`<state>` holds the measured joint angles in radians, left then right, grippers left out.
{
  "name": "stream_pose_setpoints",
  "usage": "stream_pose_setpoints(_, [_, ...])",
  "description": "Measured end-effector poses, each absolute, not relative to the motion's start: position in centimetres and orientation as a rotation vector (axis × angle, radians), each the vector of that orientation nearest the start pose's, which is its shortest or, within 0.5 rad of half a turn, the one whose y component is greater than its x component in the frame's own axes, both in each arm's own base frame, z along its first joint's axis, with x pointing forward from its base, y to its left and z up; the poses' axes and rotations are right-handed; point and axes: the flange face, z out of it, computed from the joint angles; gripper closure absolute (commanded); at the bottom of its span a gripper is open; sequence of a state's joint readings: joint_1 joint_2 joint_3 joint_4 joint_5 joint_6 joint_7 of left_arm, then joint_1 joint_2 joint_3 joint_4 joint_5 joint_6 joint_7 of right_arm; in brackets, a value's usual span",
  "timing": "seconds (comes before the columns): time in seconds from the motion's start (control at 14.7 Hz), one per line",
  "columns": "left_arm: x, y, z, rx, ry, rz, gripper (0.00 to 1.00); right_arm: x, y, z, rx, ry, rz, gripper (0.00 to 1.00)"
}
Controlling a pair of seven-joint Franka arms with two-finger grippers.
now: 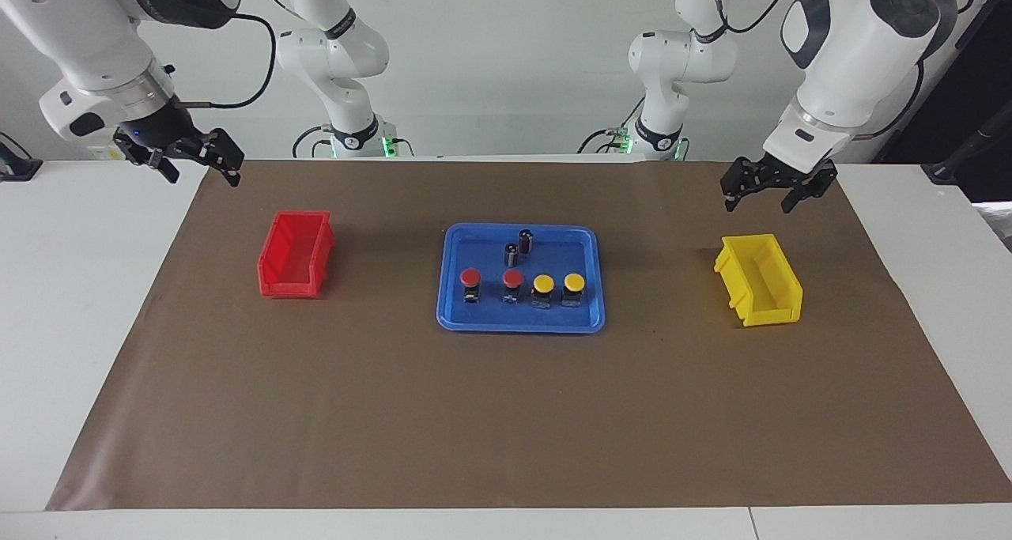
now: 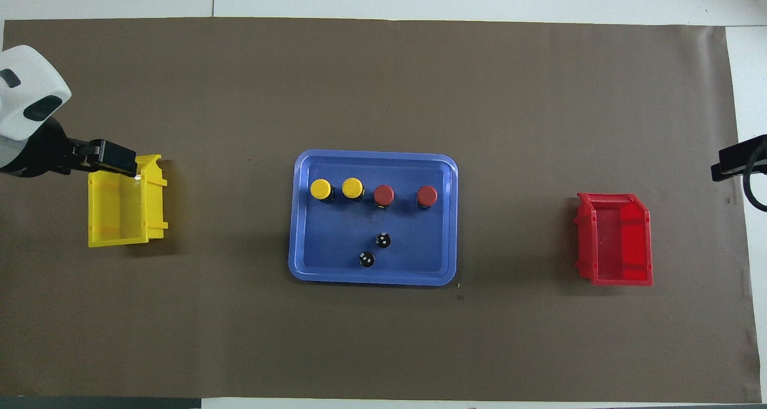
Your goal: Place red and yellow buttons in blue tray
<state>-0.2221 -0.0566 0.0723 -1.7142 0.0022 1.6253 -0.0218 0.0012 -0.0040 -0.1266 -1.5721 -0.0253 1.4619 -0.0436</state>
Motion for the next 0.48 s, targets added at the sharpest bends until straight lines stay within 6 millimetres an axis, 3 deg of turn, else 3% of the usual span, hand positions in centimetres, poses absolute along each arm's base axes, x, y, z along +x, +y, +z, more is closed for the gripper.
stream_pose_setpoints(0.48, [52.6,-5.7,60.5,-3.135,0.235,0.052,0.00,53.7,-7.1,61.7,-3.150,0.131,0.170,0.00])
